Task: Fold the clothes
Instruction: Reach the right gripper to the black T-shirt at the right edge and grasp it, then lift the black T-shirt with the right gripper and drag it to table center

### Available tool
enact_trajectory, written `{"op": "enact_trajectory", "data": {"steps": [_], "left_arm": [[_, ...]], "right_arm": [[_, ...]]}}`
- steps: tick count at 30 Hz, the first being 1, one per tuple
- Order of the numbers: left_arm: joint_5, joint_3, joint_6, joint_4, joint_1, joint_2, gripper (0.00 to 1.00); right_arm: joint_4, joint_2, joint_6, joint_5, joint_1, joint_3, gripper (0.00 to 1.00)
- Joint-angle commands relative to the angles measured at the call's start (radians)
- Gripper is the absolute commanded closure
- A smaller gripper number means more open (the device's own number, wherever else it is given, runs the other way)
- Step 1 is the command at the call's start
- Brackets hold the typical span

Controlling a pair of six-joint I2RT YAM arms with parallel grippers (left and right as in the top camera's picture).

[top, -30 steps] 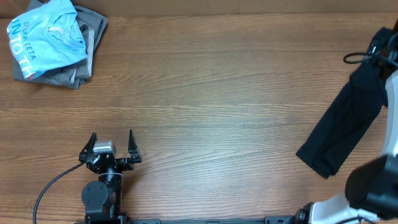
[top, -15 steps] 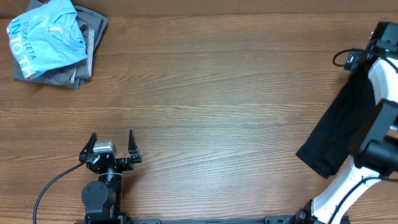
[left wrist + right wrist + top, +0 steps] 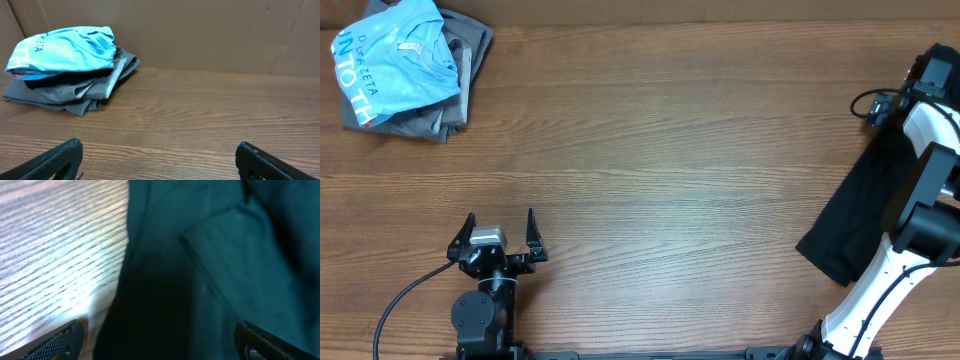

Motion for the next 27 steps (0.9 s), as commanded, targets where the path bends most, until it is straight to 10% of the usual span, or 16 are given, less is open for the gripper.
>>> {"op": "enact_trajectory", "data": {"steps": [1,8,20,27], "left_arm": [[0.011,-0.004,0.016,0.002,0.007,-0.01,0.0],[0.011,-0.004,0.016,0.001,0.007,-0.01,0.0],[0.01,-0.003,0.016,0.001,0.007,-0.01,0.0],[0.011,-0.004,0.016,0.002,0.007,-0.01,0.0]], "right_arm": [[0.013,0.027,0.029,-0.038,-0.001,0.026,0.0],[0.023,0.032,0.029,-0.041,-0.001,0.026,0.0],[0.011,0.032,0.03,-0.037,-0.001,0.026,0.64],[-0.005,0.03,0.057,-0.034,0.0,0.037,0.75]]}}
